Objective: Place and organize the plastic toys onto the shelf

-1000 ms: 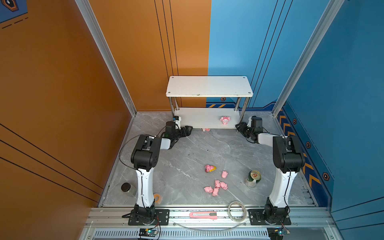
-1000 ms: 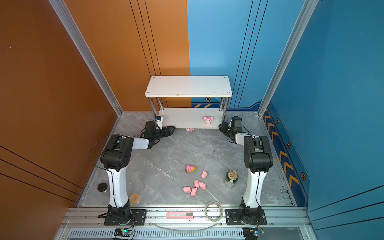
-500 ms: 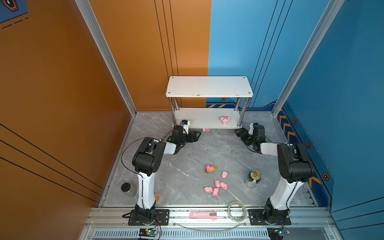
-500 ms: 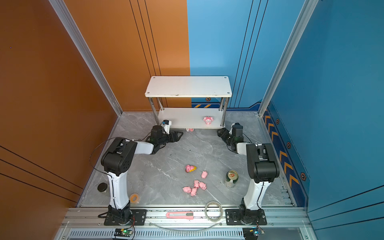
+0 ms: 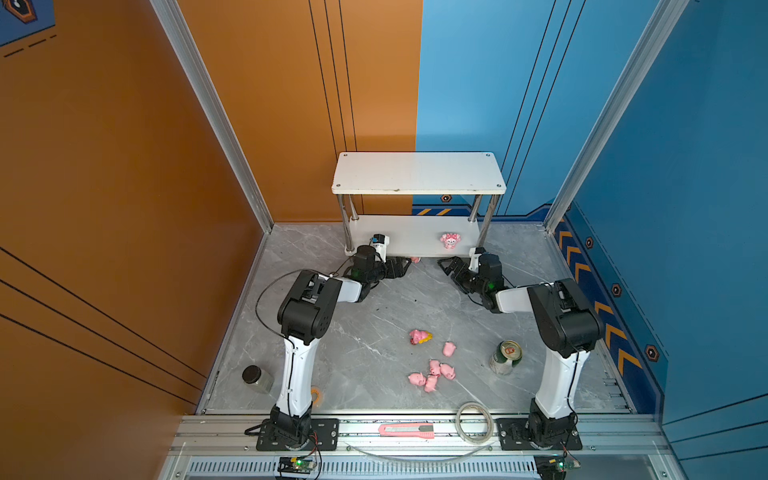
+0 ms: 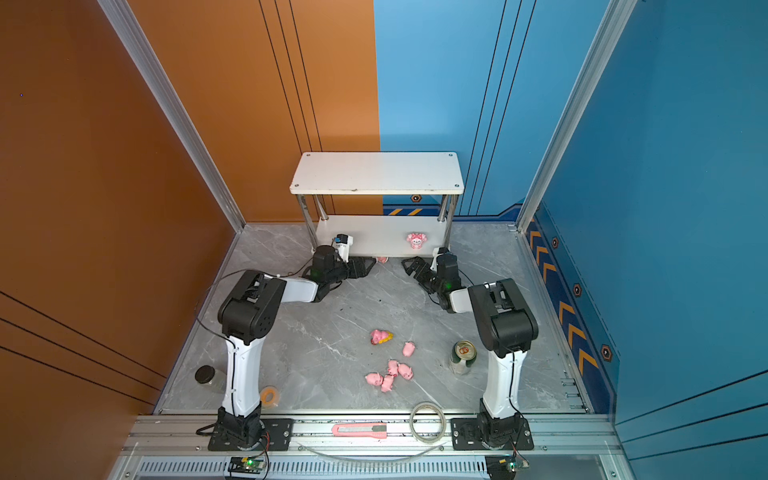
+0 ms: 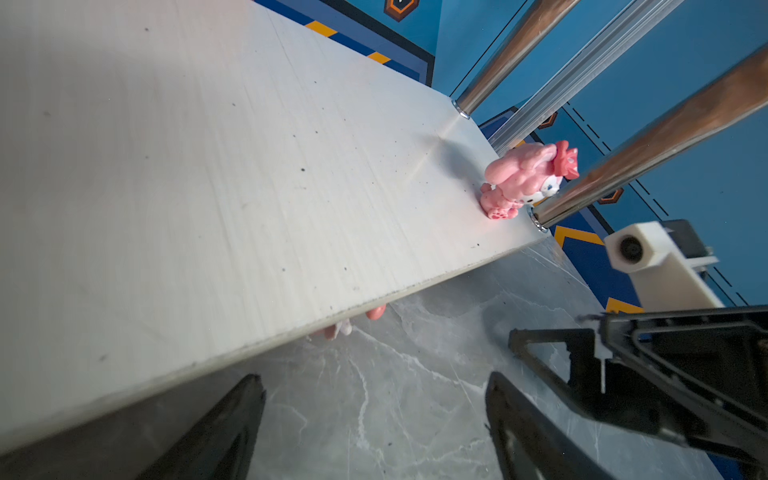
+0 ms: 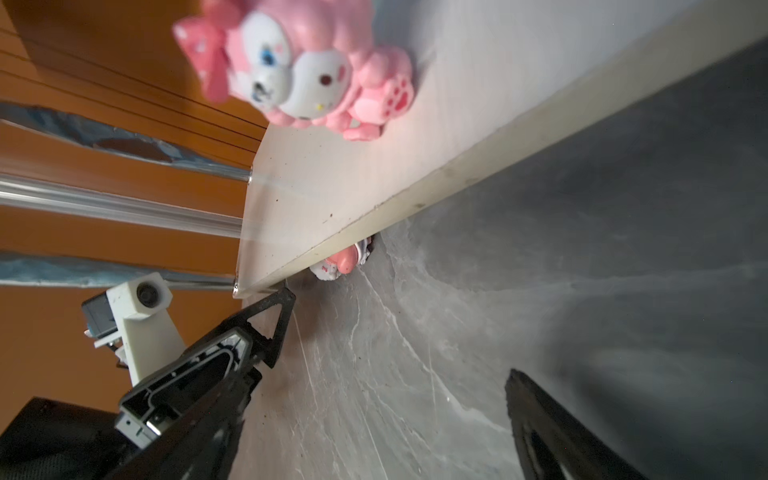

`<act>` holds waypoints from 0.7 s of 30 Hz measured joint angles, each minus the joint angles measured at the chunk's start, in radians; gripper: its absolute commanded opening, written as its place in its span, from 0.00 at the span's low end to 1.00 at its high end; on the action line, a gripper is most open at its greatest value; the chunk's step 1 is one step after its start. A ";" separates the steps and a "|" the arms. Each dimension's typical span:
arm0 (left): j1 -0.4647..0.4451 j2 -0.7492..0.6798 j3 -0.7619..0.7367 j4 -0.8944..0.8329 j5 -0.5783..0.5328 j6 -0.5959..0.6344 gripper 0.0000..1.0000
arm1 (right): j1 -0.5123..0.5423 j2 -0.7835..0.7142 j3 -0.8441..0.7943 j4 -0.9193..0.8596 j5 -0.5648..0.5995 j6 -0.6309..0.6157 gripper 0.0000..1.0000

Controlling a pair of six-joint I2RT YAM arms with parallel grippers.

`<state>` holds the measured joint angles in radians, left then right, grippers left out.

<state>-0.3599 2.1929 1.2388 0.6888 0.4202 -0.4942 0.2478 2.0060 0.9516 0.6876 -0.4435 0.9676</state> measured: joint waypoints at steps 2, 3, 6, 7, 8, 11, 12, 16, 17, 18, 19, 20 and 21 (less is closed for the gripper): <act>-0.003 0.018 0.020 0.000 0.000 -0.006 0.91 | 0.013 0.041 0.019 0.031 -0.002 0.019 1.00; -0.005 0.023 0.027 0.000 0.000 -0.010 0.91 | 0.018 0.053 0.030 0.037 -0.001 0.029 1.00; -0.008 0.035 0.044 0.000 0.000 -0.021 0.91 | 0.035 0.085 0.067 0.054 0.002 0.049 1.00; -0.011 0.037 0.047 0.000 0.001 -0.024 0.90 | 0.041 0.096 0.078 0.059 0.003 0.056 1.00; -0.011 0.037 0.047 0.000 0.001 -0.027 0.91 | 0.047 0.105 0.088 0.066 0.008 0.061 1.00; -0.016 0.036 0.041 0.010 0.001 -0.032 0.90 | 0.063 0.128 0.114 0.079 0.033 0.079 1.00; -0.018 0.034 0.030 0.019 0.000 -0.035 0.90 | 0.068 0.135 0.122 0.084 0.043 0.084 1.00; -0.021 -0.019 -0.084 0.050 -0.001 -0.052 0.89 | 0.095 0.190 0.193 0.111 0.089 0.113 1.00; -0.021 -0.044 -0.123 0.056 -0.001 -0.055 0.89 | 0.103 0.206 0.214 0.116 0.103 0.117 1.00; -0.021 -0.066 -0.154 0.061 -0.002 -0.058 0.89 | 0.110 0.218 0.231 0.119 0.114 0.123 1.00; -0.021 -0.096 -0.193 0.070 -0.005 -0.060 0.89 | 0.120 0.232 0.253 0.121 0.132 0.127 1.00; -0.021 -0.127 -0.235 0.082 -0.008 -0.062 0.89 | 0.129 0.246 0.274 0.120 0.145 0.130 1.00; -0.021 -0.156 -0.270 0.090 -0.011 -0.065 0.89 | 0.137 0.259 0.294 0.120 0.159 0.133 1.00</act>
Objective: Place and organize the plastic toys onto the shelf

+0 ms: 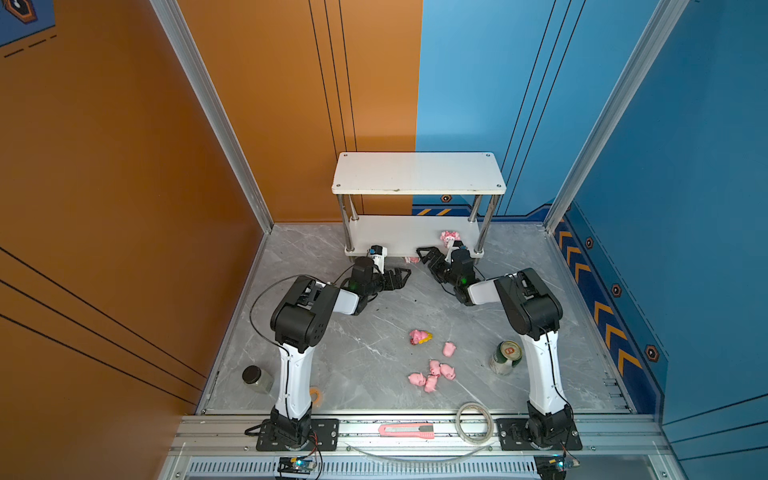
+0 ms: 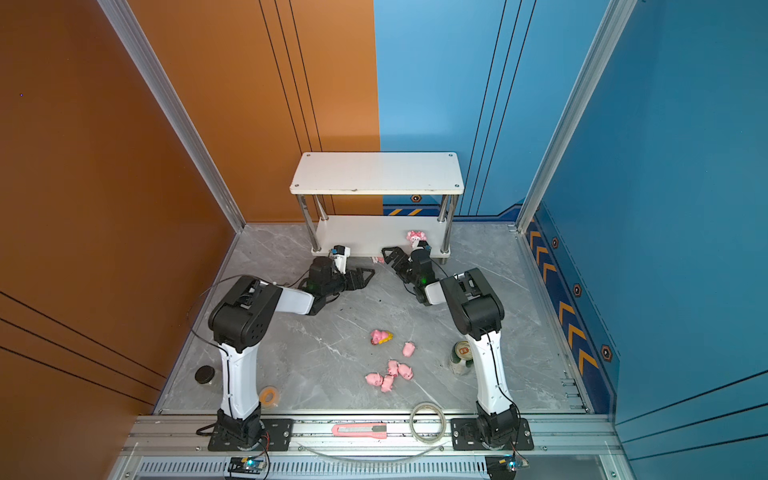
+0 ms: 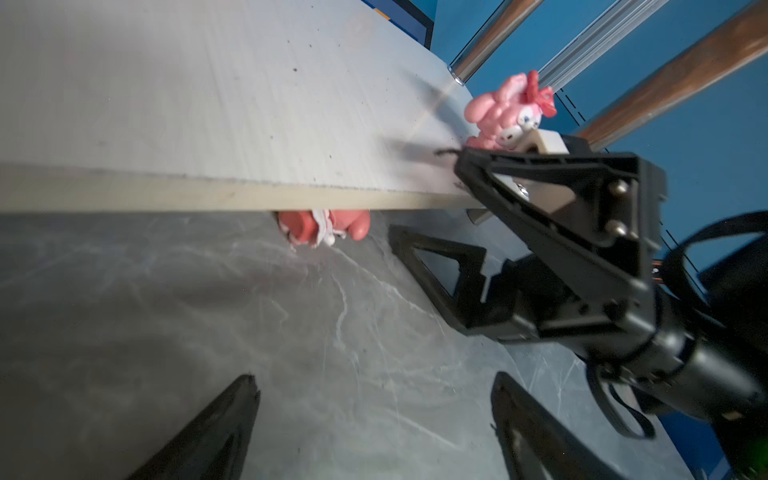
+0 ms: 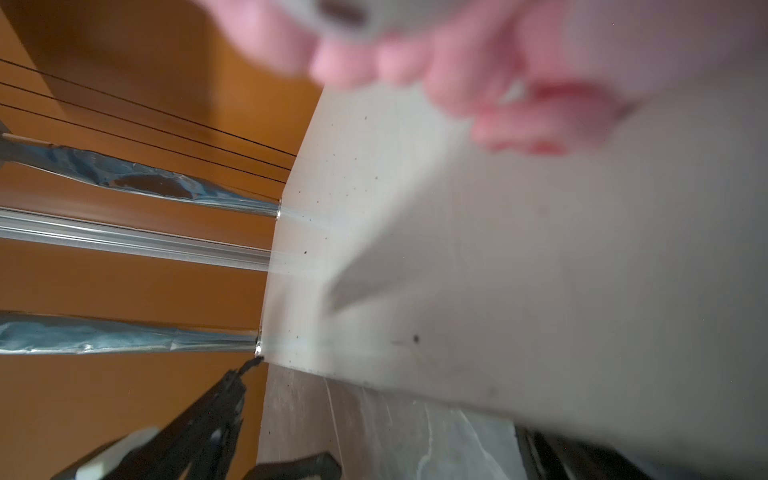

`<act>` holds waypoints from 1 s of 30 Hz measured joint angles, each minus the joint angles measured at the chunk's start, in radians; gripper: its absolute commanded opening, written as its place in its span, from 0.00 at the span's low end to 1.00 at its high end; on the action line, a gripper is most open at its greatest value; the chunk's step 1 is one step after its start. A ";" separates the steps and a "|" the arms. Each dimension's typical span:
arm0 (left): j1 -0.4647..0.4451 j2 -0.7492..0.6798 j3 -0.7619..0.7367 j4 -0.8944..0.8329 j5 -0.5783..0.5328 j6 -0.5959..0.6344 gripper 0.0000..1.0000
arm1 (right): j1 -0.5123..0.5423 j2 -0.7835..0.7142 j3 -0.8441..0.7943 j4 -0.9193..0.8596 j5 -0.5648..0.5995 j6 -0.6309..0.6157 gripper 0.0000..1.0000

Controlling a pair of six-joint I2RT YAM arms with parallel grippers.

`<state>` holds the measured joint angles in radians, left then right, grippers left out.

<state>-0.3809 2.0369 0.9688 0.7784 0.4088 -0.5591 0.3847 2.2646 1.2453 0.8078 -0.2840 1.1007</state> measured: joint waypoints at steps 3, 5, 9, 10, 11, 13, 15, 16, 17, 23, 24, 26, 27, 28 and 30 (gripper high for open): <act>0.000 -0.077 -0.095 0.032 -0.008 -0.007 0.89 | 0.025 0.039 0.060 0.000 0.042 0.005 1.00; 0.001 -0.121 -0.154 0.044 -0.012 -0.008 0.89 | 0.037 0.058 0.090 0.001 0.072 0.008 1.00; 0.003 -0.180 -0.241 0.054 -0.015 -0.008 0.89 | 0.052 0.069 0.104 0.008 0.134 0.019 1.00; 0.003 -0.192 -0.260 0.059 -0.015 -0.008 0.89 | 0.054 0.069 0.104 0.011 0.149 0.020 1.00; 0.003 -0.201 -0.276 0.062 -0.014 -0.008 0.89 | 0.057 0.071 0.105 0.013 0.163 0.023 1.00; 0.004 -0.215 -0.299 0.066 -0.014 -0.008 0.89 | 0.061 0.078 0.115 0.014 0.185 0.024 1.00; 0.008 -0.229 -0.319 0.070 -0.014 -0.008 0.89 | 0.063 0.092 0.136 0.015 0.201 0.027 1.00; 0.009 -0.236 -0.328 0.072 -0.014 -0.009 0.89 | 0.066 0.101 0.148 0.015 0.210 0.027 1.00; 0.010 -0.242 -0.335 0.072 -0.014 -0.010 0.89 | 0.066 0.108 0.161 0.015 0.214 0.027 1.00; 0.012 -0.272 -0.376 0.086 -0.014 -0.011 0.89 | 0.077 0.154 0.235 0.014 0.229 0.027 1.00; 0.014 -0.278 -0.384 0.087 -0.014 -0.011 0.89 | 0.080 0.161 0.246 0.013 0.229 0.027 1.00; 0.020 -0.288 -0.399 0.087 -0.014 -0.011 0.89 | 0.087 0.172 0.264 0.012 0.229 0.027 1.00; 0.023 -0.294 -0.406 0.088 -0.014 -0.011 0.89 | 0.092 0.177 0.273 0.011 0.227 0.027 1.00; 0.026 -0.300 -0.413 0.088 -0.014 -0.011 0.89 | 0.095 0.182 0.281 0.011 0.224 0.027 1.00; 0.031 -0.309 -0.423 0.088 -0.014 -0.011 0.89 | 0.103 0.186 0.288 0.010 0.214 0.027 1.00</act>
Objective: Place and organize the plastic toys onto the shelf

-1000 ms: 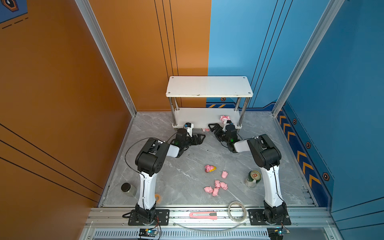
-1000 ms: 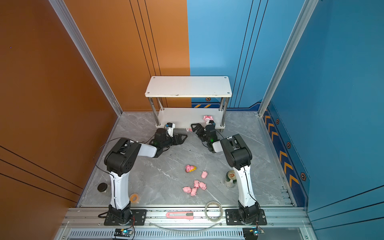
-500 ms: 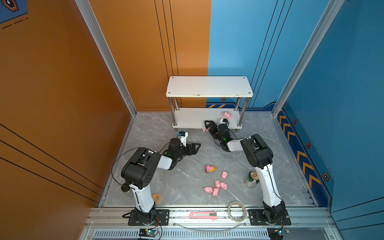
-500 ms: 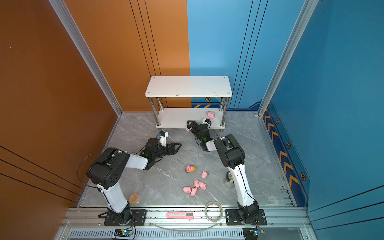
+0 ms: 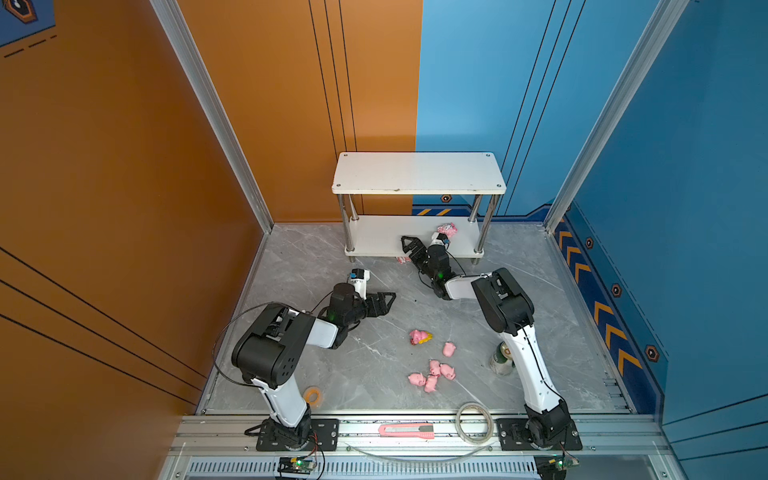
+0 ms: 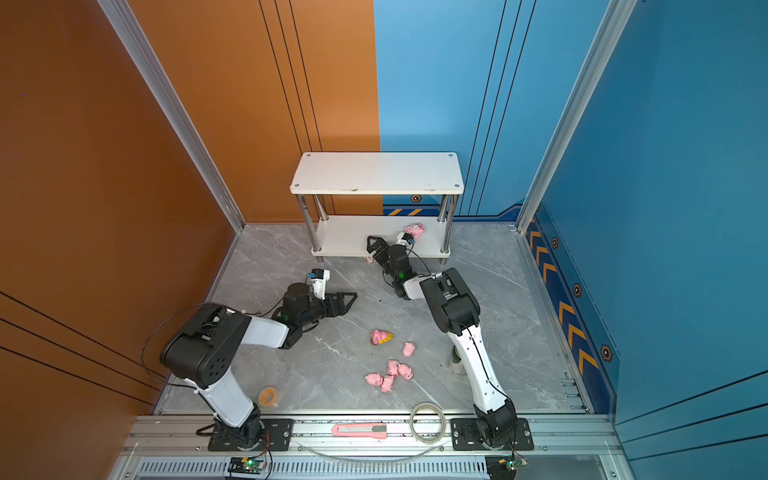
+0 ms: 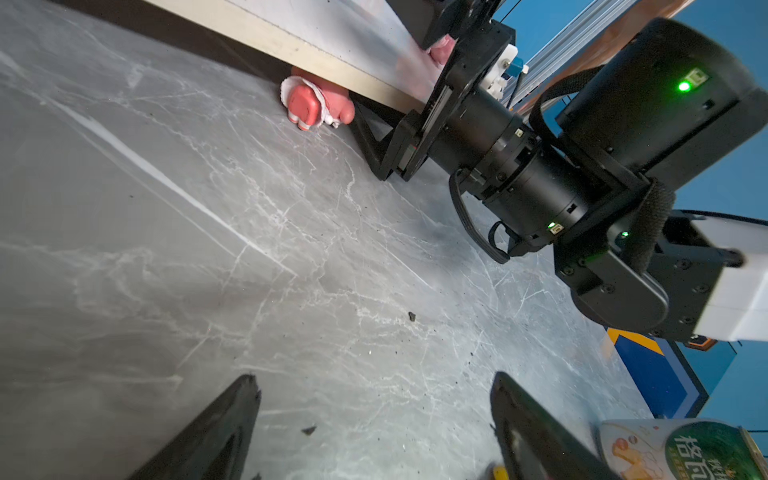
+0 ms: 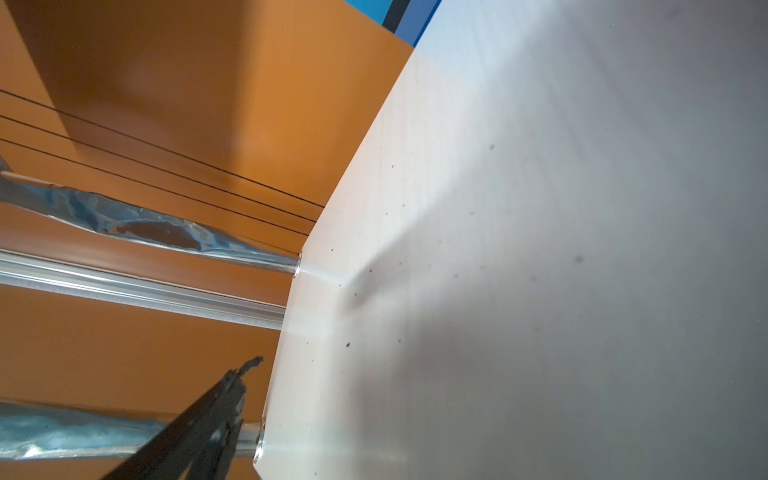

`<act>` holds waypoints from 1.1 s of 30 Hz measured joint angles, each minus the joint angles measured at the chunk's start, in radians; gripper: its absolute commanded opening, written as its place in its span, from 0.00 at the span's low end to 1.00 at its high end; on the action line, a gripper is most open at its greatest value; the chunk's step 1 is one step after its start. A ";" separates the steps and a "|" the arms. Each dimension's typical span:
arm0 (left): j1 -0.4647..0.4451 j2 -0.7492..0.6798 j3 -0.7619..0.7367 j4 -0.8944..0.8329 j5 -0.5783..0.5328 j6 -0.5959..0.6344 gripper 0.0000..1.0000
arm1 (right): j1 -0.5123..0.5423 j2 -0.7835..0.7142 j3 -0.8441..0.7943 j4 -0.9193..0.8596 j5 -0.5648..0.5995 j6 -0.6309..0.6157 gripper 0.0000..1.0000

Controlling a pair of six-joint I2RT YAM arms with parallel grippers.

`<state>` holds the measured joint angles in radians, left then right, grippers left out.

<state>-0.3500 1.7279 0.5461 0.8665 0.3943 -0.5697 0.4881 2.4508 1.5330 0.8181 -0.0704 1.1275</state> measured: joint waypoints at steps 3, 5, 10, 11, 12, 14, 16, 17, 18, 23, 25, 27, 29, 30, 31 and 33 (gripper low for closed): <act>0.008 -0.013 -0.010 0.002 0.000 0.000 0.89 | 0.012 0.000 0.001 -0.004 -0.014 0.000 1.00; 0.013 -0.019 -0.016 0.003 0.000 0.000 0.89 | 0.021 0.000 0.002 -0.006 -0.031 0.000 1.00; 0.037 -0.063 -0.048 0.001 -0.006 0.000 0.89 | 0.058 0.000 0.002 -0.006 -0.066 0.000 1.00; 0.046 -0.079 -0.056 -0.006 -0.016 0.000 0.88 | 0.069 0.000 0.000 -0.006 -0.071 0.000 1.00; 0.058 -0.100 -0.061 -0.026 -0.032 0.001 0.89 | 0.085 -0.002 -0.008 0.001 -0.077 0.000 1.00; 0.082 -0.138 -0.062 -0.064 -0.069 0.006 0.89 | 0.115 -0.015 -0.040 0.023 -0.086 0.003 1.00; 0.101 -0.178 -0.060 -0.105 -0.111 0.016 0.89 | 0.145 -0.040 -0.087 0.043 -0.090 0.010 1.00; 0.107 -0.192 -0.058 -0.122 -0.128 0.023 0.89 | 0.156 -0.053 -0.110 0.049 -0.090 0.014 1.00; 0.111 -0.206 -0.052 -0.146 -0.150 0.029 0.89 | 0.169 -0.070 -0.135 0.048 -0.090 0.016 1.00; 0.111 -0.213 0.002 -0.226 -0.227 0.058 0.90 | 0.176 -0.136 -0.194 -0.038 -0.074 -0.002 1.00; 0.112 -0.182 0.043 -0.244 -0.238 0.065 0.89 | 0.163 -0.151 -0.194 -0.092 -0.056 -0.015 1.00; 0.113 -0.128 0.097 -0.247 -0.237 0.067 0.89 | 0.146 -0.159 -0.193 -0.126 -0.047 -0.030 1.00; 0.113 -0.073 0.138 -0.240 -0.237 0.064 0.89 | 0.129 -0.160 -0.185 -0.143 -0.037 -0.036 1.00; 0.113 -0.044 0.155 -0.233 -0.235 0.061 0.88 | 0.119 -0.160 -0.180 -0.153 -0.032 -0.039 1.00; 0.113 -0.024 0.166 -0.229 -0.233 0.056 0.88 | 0.111 -0.160 -0.176 -0.161 -0.030 -0.040 1.00; 0.113 0.025 0.193 -0.223 -0.226 0.050 0.88 | 0.090 -0.156 -0.157 -0.189 -0.029 -0.048 1.00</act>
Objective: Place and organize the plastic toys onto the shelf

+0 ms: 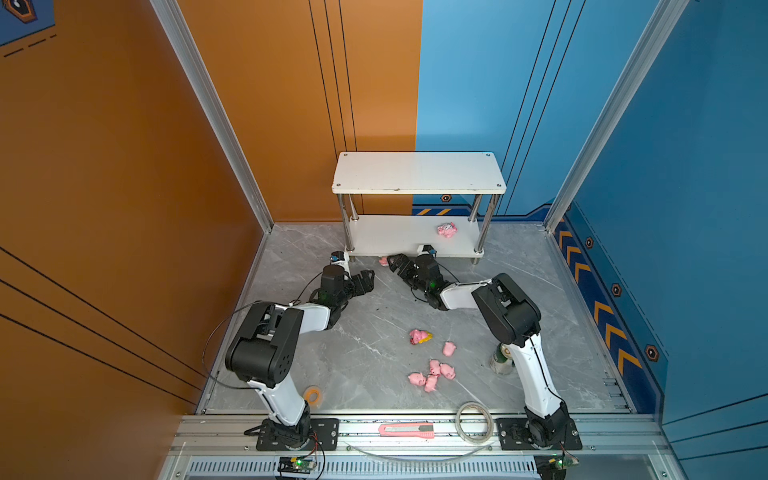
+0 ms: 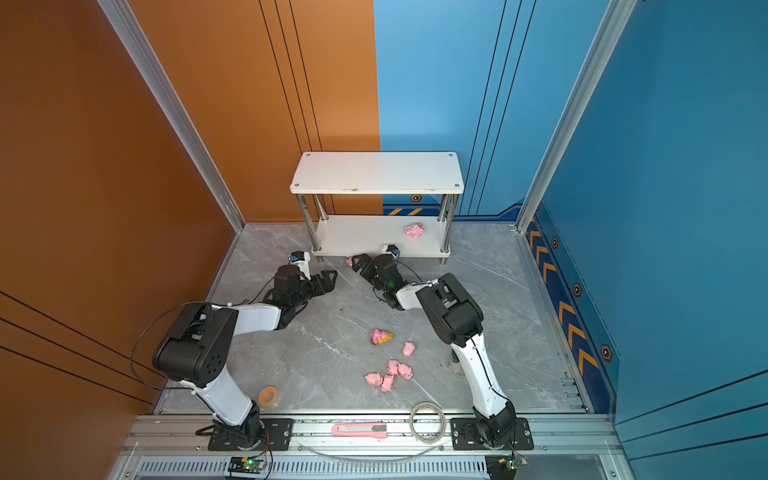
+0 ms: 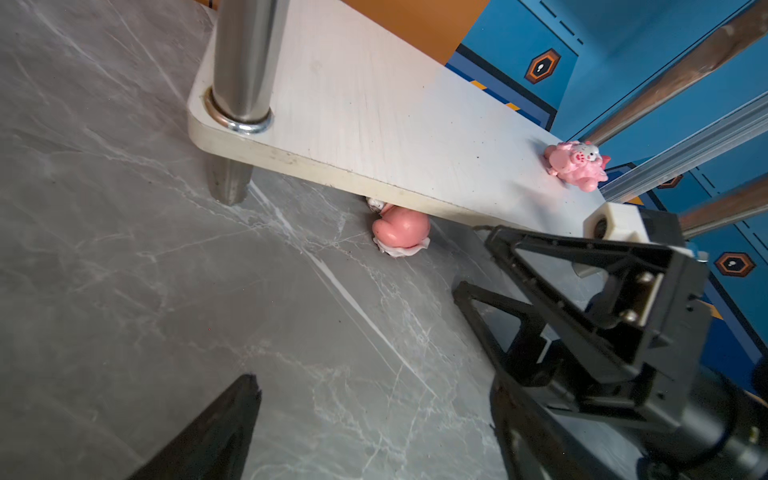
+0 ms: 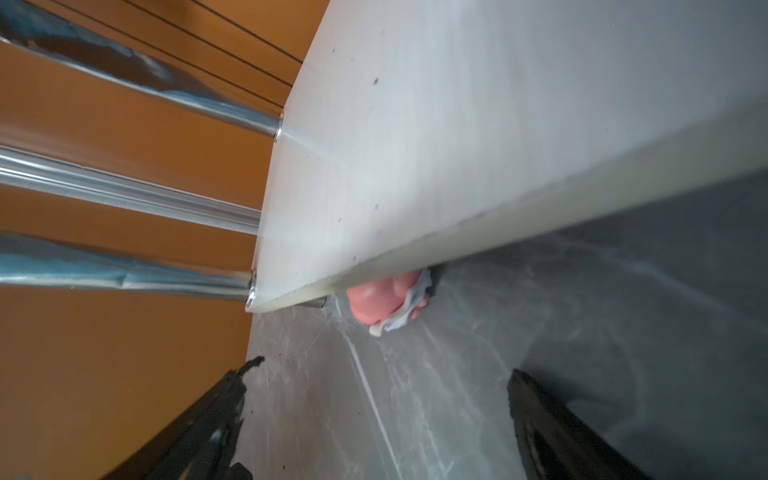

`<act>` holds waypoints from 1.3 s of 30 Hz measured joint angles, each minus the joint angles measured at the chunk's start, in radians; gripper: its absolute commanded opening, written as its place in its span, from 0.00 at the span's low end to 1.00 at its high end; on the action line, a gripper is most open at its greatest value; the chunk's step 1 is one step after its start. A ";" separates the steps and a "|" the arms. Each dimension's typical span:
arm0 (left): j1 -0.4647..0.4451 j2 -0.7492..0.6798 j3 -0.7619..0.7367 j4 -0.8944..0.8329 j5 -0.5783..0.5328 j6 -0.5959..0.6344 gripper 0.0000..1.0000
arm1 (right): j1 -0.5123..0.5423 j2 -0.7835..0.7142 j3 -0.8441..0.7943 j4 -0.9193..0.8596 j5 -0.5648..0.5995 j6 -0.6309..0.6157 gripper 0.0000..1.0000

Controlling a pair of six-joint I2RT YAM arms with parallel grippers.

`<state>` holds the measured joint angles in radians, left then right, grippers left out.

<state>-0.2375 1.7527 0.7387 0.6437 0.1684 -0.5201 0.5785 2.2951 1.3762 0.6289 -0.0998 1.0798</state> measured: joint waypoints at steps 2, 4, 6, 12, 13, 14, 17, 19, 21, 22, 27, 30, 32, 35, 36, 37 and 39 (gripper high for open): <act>0.000 0.042 0.025 0.016 0.010 -0.005 0.88 | -0.015 0.021 0.041 -0.020 -0.001 -0.007 1.00; 0.000 0.085 0.055 0.041 0.023 -0.014 0.88 | -0.026 0.055 0.100 -0.036 -0.003 -0.014 1.00; 0.000 0.130 0.087 0.069 0.039 -0.027 0.88 | -0.028 0.091 0.163 -0.054 -0.010 -0.024 1.00; 0.008 0.246 0.164 0.166 0.094 -0.078 0.87 | -0.011 0.172 0.311 -0.106 -0.037 -0.045 1.00; 0.008 0.264 0.175 0.181 0.103 -0.089 0.88 | -0.008 0.182 0.327 -0.109 -0.039 -0.047 1.00; 0.008 0.283 0.189 0.196 0.114 -0.100 0.88 | -0.005 0.192 0.344 -0.113 -0.046 -0.050 1.00; 0.008 0.335 0.231 0.231 0.139 -0.127 0.88 | 0.004 0.212 0.381 -0.124 -0.058 -0.056 1.00; 0.008 0.359 0.251 0.242 0.149 -0.138 0.88 | 0.007 0.224 0.400 -0.125 -0.062 -0.055 1.00; 0.007 0.378 0.266 0.251 0.155 -0.149 0.88 | 0.008 0.233 0.414 -0.124 -0.066 -0.055 1.00; 0.007 0.388 0.278 0.250 0.156 -0.152 0.87 | 0.008 0.237 0.420 -0.124 -0.067 -0.053 1.00; 0.008 0.425 0.317 0.256 0.161 -0.163 0.88 | 0.006 0.262 0.460 -0.122 -0.080 -0.043 1.00; 0.007 0.431 0.320 0.267 0.166 -0.169 0.88 | 0.005 0.263 0.461 -0.119 -0.085 -0.032 1.00; 0.007 0.432 0.320 0.272 0.171 -0.176 0.88 | 0.005 0.263 0.459 -0.112 -0.089 -0.024 1.00; 0.006 0.432 0.312 0.288 0.182 -0.187 0.87 | 0.005 0.263 0.432 -0.063 -0.100 -0.005 0.98; 0.005 0.432 0.307 0.297 0.185 -0.189 0.85 | 0.006 0.261 0.422 -0.045 -0.105 0.000 0.98; 0.005 0.431 0.296 0.314 0.189 -0.192 0.83 | 0.006 0.258 0.406 -0.023 -0.110 0.009 0.97; 0.000 0.426 0.270 0.341 0.196 -0.203 0.83 | 0.015 0.241 0.362 0.015 -0.118 0.024 0.96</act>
<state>-0.2379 2.1792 1.0088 0.9852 0.3649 -0.7231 0.5934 2.5362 1.7382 0.6441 -0.2176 1.1038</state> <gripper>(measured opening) 0.831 0.971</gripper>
